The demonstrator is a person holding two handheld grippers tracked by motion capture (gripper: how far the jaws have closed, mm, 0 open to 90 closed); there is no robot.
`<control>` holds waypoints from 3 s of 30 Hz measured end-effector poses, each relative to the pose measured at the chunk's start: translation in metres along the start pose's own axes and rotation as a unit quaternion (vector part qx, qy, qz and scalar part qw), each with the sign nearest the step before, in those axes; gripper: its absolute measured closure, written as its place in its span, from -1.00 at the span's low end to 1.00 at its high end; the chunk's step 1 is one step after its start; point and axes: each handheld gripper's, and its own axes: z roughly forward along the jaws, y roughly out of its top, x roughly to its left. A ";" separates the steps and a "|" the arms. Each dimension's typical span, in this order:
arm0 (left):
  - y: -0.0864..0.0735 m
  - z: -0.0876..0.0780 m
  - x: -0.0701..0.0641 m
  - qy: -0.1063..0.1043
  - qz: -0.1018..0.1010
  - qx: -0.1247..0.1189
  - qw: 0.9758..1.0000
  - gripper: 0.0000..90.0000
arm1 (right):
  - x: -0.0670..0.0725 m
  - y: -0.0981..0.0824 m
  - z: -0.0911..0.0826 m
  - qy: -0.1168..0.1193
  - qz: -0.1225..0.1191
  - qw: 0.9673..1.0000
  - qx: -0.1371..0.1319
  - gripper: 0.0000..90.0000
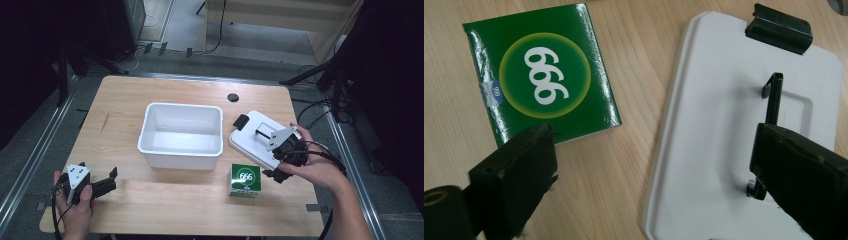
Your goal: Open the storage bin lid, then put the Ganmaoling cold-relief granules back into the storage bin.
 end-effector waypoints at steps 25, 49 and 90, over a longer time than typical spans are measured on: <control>0.000 0.001 0.000 -0.004 -0.001 0.002 1.000 -1.00 | 0.023 0.018 0.014 0.002 -0.076 0.997 0.006 -0.93; 0.000 0.001 0.000 -0.006 0.002 0.004 1.000 -1.00 | 0.040 0.020 0.041 0.036 -0.079 0.996 0.026 -1.00; 0.000 0.001 0.001 -0.008 0.002 0.004 1.000 -1.00 | 0.051 0.019 0.071 0.077 -0.127 0.982 0.117 -0.90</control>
